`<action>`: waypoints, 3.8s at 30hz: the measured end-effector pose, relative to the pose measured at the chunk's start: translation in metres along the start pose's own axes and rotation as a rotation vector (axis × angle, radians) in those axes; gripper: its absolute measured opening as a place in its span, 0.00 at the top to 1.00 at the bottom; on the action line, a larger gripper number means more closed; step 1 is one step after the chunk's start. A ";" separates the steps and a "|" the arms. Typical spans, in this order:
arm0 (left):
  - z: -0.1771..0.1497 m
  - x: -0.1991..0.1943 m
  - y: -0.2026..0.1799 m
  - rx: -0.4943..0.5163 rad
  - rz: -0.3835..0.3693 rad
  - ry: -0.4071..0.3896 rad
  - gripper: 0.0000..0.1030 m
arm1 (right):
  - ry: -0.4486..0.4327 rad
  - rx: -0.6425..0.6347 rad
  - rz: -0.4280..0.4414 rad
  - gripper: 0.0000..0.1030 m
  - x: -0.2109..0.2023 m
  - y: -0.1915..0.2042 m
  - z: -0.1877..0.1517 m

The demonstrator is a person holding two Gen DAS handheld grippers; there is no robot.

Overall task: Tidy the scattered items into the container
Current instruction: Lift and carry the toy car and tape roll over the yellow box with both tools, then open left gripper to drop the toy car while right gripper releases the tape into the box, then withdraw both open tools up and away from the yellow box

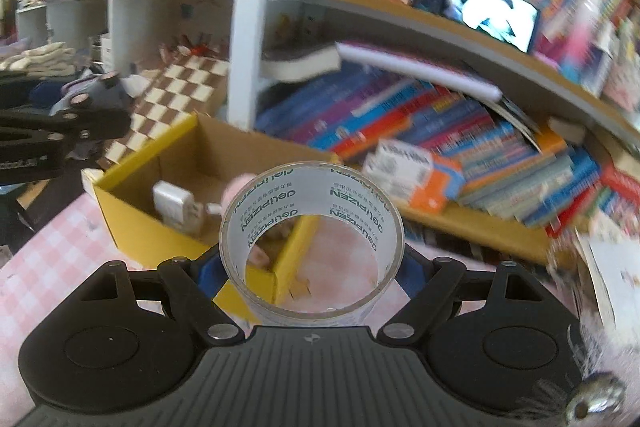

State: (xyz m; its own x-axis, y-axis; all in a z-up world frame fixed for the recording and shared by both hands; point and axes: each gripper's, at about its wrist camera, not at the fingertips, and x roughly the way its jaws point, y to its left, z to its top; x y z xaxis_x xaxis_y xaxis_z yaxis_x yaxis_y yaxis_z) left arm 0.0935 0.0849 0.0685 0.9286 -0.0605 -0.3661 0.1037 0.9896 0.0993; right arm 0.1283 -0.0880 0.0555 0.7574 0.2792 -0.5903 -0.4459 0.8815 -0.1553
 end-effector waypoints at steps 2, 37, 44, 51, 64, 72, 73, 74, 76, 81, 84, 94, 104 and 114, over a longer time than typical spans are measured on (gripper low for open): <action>0.009 0.004 0.004 0.005 0.015 -0.020 0.52 | -0.016 -0.014 0.020 0.21 0.005 0.004 0.011; -0.033 0.143 0.045 -0.047 0.082 0.218 0.52 | 0.112 -0.160 0.156 0.20 0.135 0.052 0.038; -0.041 0.163 0.049 -0.051 0.087 0.252 0.52 | 0.160 -0.177 0.175 0.20 0.158 0.059 0.033; -0.051 0.181 0.053 -0.069 0.085 0.300 0.52 | 0.208 -0.181 0.197 0.20 0.176 0.060 0.026; -0.059 0.193 0.059 -0.086 0.100 0.338 0.52 | 0.201 -0.200 0.232 0.20 0.188 0.066 0.029; -0.058 0.194 0.060 -0.103 0.094 0.349 0.51 | 0.196 -0.202 0.238 0.20 0.190 0.066 0.029; -0.058 0.194 0.060 -0.103 0.093 0.348 0.48 | 0.196 -0.202 0.238 0.20 0.190 0.066 0.030; -0.057 0.194 0.060 -0.104 0.095 0.349 0.45 | 0.196 -0.202 0.238 0.20 0.190 0.066 0.030; -0.057 0.193 0.061 -0.110 0.093 0.346 0.35 | 0.197 -0.202 0.239 0.20 0.190 0.066 0.030; -0.056 0.190 0.061 -0.117 0.093 0.339 0.27 | 0.205 -0.189 0.243 0.20 0.192 0.065 0.030; -0.056 0.189 0.062 -0.119 0.088 0.339 0.26 | 0.208 -0.186 0.245 0.20 0.192 0.065 0.030; -0.051 0.179 0.058 -0.095 0.094 0.321 0.23 | 0.231 -0.160 0.240 0.20 0.189 0.060 0.029; -0.031 0.148 0.051 -0.074 0.093 0.258 0.17 | 0.176 -0.138 0.215 0.18 0.156 0.053 0.037; -0.011 0.100 0.038 -0.036 0.078 0.177 0.15 | 0.121 -0.101 0.186 0.17 0.111 0.045 0.038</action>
State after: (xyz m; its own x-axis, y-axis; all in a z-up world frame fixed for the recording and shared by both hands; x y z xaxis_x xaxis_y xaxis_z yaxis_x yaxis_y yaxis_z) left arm 0.1866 0.1180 0.0257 0.8560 0.0371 -0.5156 0.0182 0.9946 0.1018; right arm 0.2105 -0.0034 0.0130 0.5980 0.3803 -0.7055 -0.6225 0.7748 -0.1100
